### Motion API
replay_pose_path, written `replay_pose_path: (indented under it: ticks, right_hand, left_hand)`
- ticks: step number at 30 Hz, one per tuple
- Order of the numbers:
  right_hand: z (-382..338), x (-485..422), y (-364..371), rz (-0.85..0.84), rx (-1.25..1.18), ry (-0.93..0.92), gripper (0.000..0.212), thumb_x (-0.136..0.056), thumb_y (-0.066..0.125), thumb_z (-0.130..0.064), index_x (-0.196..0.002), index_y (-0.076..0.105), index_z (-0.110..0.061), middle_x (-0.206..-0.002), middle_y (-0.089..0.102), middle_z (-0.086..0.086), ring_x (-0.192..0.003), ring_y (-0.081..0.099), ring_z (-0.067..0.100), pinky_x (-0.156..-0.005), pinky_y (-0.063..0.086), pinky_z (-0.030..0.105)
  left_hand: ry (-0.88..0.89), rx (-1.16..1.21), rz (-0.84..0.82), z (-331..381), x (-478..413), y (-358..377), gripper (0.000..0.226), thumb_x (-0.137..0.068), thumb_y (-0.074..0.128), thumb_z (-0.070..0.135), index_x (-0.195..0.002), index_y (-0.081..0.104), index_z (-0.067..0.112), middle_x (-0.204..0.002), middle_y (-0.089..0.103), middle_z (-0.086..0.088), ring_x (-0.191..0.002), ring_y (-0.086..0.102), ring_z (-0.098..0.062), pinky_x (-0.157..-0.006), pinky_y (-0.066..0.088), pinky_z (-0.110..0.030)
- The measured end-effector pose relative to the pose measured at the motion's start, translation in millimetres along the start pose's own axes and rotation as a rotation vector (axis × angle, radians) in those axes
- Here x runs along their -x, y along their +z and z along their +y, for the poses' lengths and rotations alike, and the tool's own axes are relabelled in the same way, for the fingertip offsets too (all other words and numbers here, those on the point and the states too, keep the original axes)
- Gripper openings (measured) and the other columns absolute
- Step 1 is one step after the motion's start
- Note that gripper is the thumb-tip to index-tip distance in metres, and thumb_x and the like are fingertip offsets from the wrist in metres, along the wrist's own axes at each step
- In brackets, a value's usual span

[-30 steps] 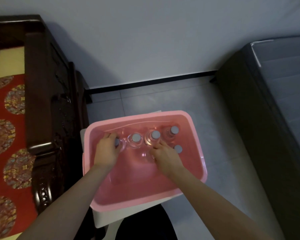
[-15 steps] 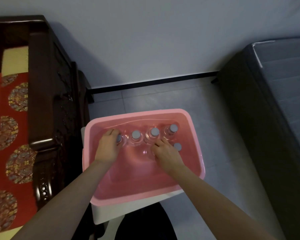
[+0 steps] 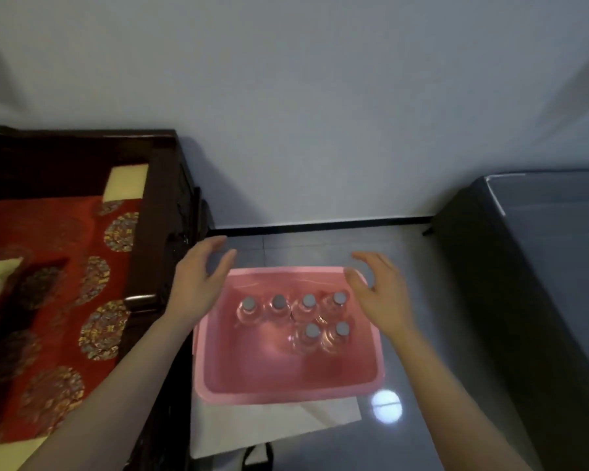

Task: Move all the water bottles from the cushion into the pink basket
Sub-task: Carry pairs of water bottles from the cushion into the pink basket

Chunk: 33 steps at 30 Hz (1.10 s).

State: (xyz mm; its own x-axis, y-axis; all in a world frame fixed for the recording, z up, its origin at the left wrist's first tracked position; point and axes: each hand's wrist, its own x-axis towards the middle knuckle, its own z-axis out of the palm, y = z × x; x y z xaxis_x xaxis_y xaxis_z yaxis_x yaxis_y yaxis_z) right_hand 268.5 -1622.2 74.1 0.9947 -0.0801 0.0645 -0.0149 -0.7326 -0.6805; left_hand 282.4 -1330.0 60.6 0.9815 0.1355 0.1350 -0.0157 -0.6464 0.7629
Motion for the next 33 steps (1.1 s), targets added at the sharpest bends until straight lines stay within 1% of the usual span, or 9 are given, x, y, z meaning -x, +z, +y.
replay_pose_path:
  ticks: [2,4,6,10,14,19,25,30,33]
  right_hand:
    - [-19,-11,-18,0.026,0.019,-0.074,0.050,-0.083,0.053,-0.045,-0.118,0.064,-0.011,-0.121,0.063,0.006,-0.117,0.053,0.024,-0.099,0.036,0.027]
    - [-43,-12,-33,0.039,0.049,-0.182,0.056,-0.085,0.048,-0.051,-0.123,0.061,-0.013,-0.130,0.058,0.008,-0.125,0.046,0.024,-0.103,0.032,0.029]
    - [-69,-7,-41,0.014,0.077,-0.284,0.054,-0.088,0.047,-0.050,-0.128,0.058,-0.016,-0.139,0.051,0.008,-0.132,0.037,0.023,-0.106,0.029,0.033]
    - [-117,12,-36,-0.056,0.082,-0.497,0.052,-0.092,0.045,-0.048,-0.133,0.054,-0.016,-0.146,0.043,0.007,-0.136,0.030,0.023,-0.109,0.028,0.039]
    - [-182,55,-4,-0.142,0.052,-0.656,0.057,-0.091,0.038,-0.050,-0.135,0.050,-0.015,-0.149,0.039,0.011,-0.138,0.028,0.027,-0.113,0.027,0.045]
    - [-255,123,52,-0.293,-0.002,-0.804,0.051,-0.097,0.045,-0.045,-0.138,0.047,-0.015,-0.151,0.036,0.008,-0.140,0.024,0.024,-0.114,0.023,0.041]
    - [-322,210,117,-0.498,-0.039,-0.929,0.052,-0.093,0.053,-0.040,-0.140,0.041,-0.022,-0.153,0.031,0.001,-0.141,0.022,0.019,-0.108,0.031,0.044]
    - [-381,279,182,-0.622,-0.071,-0.959,0.055,-0.088,0.060,-0.035,-0.139,0.042,-0.023,-0.147,0.037,-0.001,-0.136,0.030,0.017,-0.107,0.032,0.037]
    - [-416,316,221,-0.699,-0.151,-0.877,0.052,-0.086,0.066,-0.030,-0.133,0.047,-0.024,-0.136,0.047,-0.003,-0.127,0.041,0.016,-0.101,0.037,0.032]
  left_hand:
    - [-0.022,0.030,0.133,13,10,-38,0.034,-0.094,0.056,0.027,-0.123,0.061,0.010,-0.119,0.065,-0.004,-0.111,0.058,-0.015,-0.094,0.038,-0.022]
    - [-0.044,0.044,0.269,22,34,-83,0.032,-0.097,0.051,0.029,-0.124,0.059,0.014,-0.119,0.063,0.000,-0.110,0.057,-0.013,-0.093,0.041,-0.026]
    - [-0.080,0.026,0.399,28,69,-126,0.035,-0.098,0.047,0.036,-0.127,0.056,0.019,-0.120,0.060,0.004,-0.112,0.055,-0.012,-0.095,0.043,-0.031]
    - [-0.194,-0.066,0.591,25,143,-203,0.043,-0.099,0.040,0.044,-0.136,0.049,0.023,-0.133,0.053,0.005,-0.120,0.047,-0.007,-0.095,0.038,-0.028]
    - [-0.283,-0.218,0.678,22,232,-276,0.053,-0.098,0.042,0.045,-0.146,0.036,0.024,-0.150,0.040,-0.001,-0.137,0.037,-0.019,-0.110,0.033,-0.041]
    - [-0.447,-0.319,0.802,9,341,-338,0.058,-0.094,0.056,0.028,-0.147,0.035,0.015,-0.150,0.039,-0.010,-0.138,0.036,-0.027,-0.108,0.030,-0.037]
    - [-0.674,-0.474,0.850,-13,468,-389,0.064,-0.088,0.064,0.016,-0.145,0.036,0.009,-0.149,0.040,-0.015,-0.137,0.038,-0.031,-0.109,0.030,-0.041]
    - [-0.810,-0.378,0.963,-60,551,-435,0.057,-0.084,0.070,0.015,-0.138,0.049,0.009,-0.136,0.054,-0.017,-0.126,0.050,-0.033,-0.104,0.037,-0.043]
    - [-0.800,-0.227,1.007,-95,586,-462,0.057,-0.083,0.072,0.016,-0.135,0.051,0.011,-0.129,0.060,-0.014,-0.118,0.058,-0.027,-0.102,0.043,-0.042]
